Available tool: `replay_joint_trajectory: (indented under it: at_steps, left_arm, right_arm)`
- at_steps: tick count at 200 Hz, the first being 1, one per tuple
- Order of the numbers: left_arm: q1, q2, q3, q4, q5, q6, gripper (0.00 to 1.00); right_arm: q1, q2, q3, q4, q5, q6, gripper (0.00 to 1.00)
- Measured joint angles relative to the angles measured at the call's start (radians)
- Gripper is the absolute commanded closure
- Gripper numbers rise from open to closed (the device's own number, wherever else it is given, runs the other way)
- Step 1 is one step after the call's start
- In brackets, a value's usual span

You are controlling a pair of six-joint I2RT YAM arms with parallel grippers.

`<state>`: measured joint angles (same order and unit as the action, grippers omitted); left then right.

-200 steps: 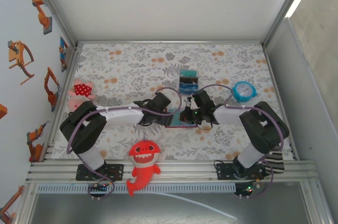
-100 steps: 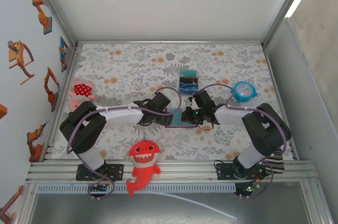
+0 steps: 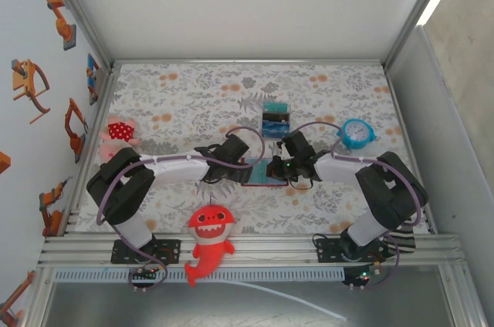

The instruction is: Take the credit cards out of the card holder

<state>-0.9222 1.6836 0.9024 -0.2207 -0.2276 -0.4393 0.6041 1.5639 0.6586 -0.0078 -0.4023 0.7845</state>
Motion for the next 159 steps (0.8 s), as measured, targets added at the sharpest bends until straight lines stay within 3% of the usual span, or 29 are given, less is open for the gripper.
replay_joint_trajectory:
  at_steps: [45, 159]
  left_arm:
    - [0.0, -0.015, 0.004, 0.003, -0.017, 0.003, 0.0]
    - [-0.009, 0.042, 0.067, 0.014, -0.024, 0.03, 0.01]
  right_arm:
    - [-0.001, -0.037, 0.0, -0.015, 0.007, -0.003, 0.8]
    - [-0.014, -0.042, -0.058, 0.049, -0.017, 0.04, 0.77]
